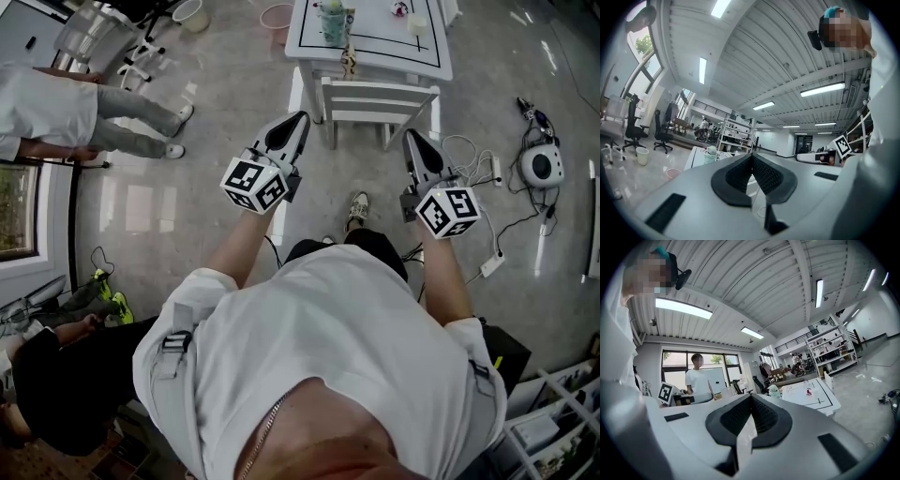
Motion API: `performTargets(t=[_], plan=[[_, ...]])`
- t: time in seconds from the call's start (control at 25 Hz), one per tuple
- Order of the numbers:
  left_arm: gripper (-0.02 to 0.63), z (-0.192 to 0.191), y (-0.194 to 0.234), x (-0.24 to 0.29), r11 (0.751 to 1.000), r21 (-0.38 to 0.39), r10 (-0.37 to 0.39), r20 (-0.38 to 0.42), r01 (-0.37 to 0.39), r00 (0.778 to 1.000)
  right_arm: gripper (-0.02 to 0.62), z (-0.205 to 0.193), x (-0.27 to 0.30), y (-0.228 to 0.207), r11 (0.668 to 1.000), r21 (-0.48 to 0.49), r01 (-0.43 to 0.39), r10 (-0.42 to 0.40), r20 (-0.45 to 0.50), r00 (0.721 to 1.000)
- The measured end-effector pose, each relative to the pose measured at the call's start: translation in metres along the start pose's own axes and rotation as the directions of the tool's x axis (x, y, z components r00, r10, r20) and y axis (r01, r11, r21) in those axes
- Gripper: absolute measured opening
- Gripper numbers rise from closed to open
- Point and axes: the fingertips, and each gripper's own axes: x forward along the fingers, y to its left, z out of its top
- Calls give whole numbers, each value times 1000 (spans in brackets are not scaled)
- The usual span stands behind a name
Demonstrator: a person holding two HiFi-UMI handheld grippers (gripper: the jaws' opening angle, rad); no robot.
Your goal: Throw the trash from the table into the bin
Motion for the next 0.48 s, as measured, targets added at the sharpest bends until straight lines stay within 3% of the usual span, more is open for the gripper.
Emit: performTargets(t=[0.48], plan=[[9, 38, 84, 84, 994, 35, 98, 41, -100, 994, -5, 32, 120, -55, 995, 17, -99, 99, 18, 995]])
